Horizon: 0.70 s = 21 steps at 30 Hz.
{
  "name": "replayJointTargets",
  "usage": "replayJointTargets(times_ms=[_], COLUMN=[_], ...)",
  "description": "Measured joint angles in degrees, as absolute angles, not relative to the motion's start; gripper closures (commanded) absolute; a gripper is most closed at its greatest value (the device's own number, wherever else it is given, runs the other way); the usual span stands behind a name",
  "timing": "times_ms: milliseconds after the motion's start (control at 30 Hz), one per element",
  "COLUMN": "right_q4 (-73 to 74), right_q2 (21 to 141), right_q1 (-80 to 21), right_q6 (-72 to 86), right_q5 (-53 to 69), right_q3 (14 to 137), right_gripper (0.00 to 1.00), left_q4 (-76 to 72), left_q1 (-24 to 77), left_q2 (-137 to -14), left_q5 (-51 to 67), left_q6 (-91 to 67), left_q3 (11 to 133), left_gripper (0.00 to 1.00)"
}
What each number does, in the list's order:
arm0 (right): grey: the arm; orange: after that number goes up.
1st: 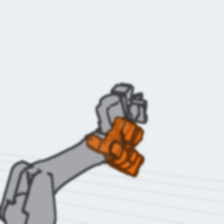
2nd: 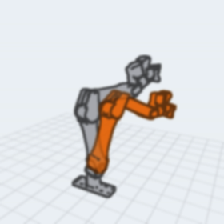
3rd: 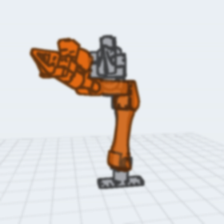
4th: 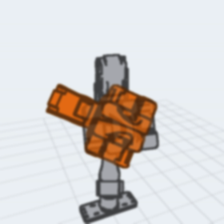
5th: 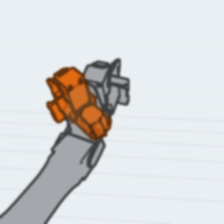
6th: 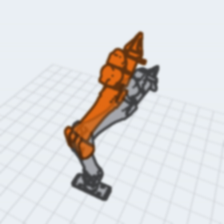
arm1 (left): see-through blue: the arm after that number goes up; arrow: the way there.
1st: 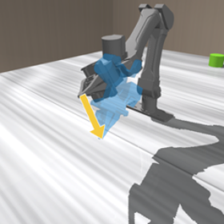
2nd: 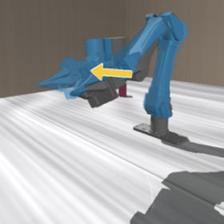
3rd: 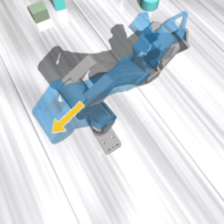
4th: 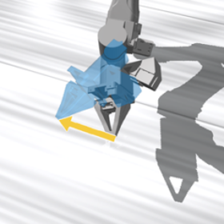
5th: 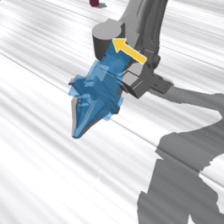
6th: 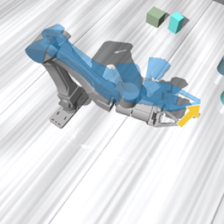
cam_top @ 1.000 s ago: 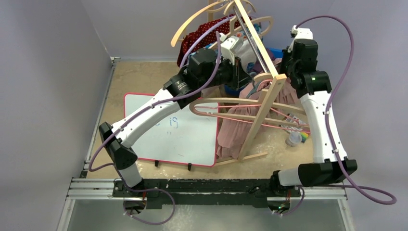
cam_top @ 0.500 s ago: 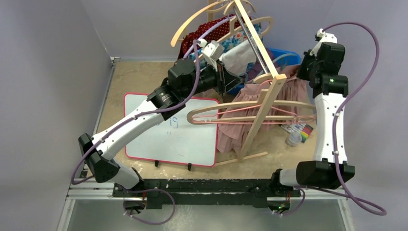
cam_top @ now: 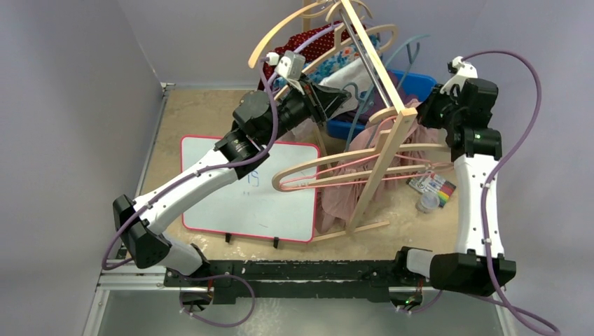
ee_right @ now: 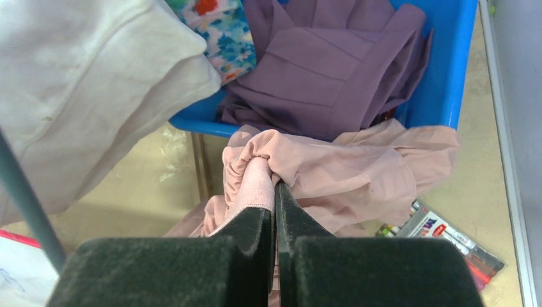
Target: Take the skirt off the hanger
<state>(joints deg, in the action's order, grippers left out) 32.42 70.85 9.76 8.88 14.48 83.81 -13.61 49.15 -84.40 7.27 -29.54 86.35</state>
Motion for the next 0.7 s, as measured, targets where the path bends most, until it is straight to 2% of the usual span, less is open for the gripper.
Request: replayJointTargets(times_ms=[300, 700], right_q4=[24.3, 17.6], right_q2=[65.8, 66.8], right_q1=[9.8, 9.8], right_q6=[13.3, 16.5], right_q5=[19.6, 18.3], right_q3=[82.8, 85.4], right_gripper=[1.00, 1.00], left_q4=[-17.9, -20.0], left_q1=[49.1, 49.1], left_q2=[-83.1, -76.9], left_q5=[3.3, -3.5], left_q6=[-30.8, -31.0], left_q3=[84.8, 82.9], left_gripper=[1.00, 1.00])
